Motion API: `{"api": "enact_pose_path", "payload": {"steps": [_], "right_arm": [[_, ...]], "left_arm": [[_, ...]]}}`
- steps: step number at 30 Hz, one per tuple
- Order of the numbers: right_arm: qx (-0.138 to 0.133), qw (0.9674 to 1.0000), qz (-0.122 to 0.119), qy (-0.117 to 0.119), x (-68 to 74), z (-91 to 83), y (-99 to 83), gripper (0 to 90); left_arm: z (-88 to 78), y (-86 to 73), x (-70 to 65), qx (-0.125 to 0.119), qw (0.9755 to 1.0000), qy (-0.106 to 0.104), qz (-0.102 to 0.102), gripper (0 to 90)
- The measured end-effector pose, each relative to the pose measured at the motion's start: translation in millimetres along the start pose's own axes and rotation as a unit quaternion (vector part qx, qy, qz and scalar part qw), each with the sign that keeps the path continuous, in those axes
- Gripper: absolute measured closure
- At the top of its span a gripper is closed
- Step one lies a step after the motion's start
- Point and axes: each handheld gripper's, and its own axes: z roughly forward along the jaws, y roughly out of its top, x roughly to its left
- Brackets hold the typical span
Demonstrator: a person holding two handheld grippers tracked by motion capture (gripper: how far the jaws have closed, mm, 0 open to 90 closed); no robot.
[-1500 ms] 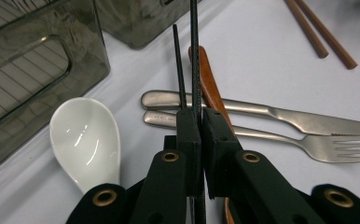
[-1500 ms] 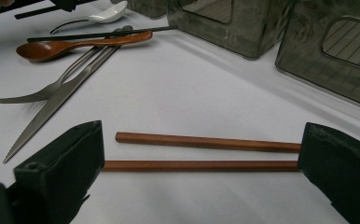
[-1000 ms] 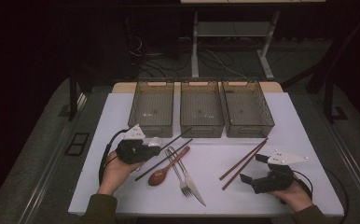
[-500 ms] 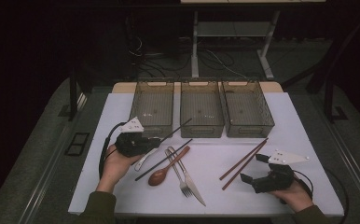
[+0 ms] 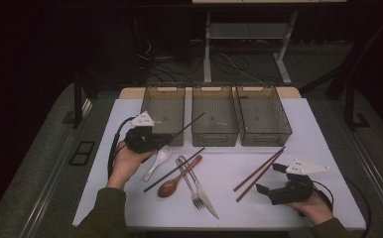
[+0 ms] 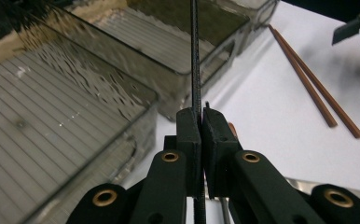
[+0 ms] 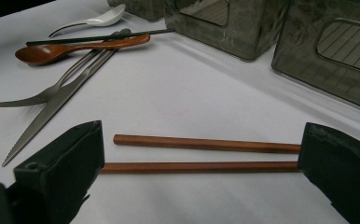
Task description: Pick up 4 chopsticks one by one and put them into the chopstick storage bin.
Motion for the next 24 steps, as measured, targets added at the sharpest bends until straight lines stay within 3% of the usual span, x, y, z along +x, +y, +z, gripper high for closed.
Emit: {"api": "enact_pose_path", "payload": {"steps": [14, 24], "right_arm": [[-0.004, 1.0, 0.002, -0.001, 0.8, -1.0, 0.3, 0.8], [-0.006, 1.0, 0.002, -0.001, 0.5, -1.7, 0.4, 0.8]], "left_arm": [[7.0, 33.6, 26.7, -0.008, 0.9998, 0.017, -0.008, 85.7], [17.5, 42.1, 50.3, -0.005, 0.9987, 0.045, -0.026, 85.7]]}}
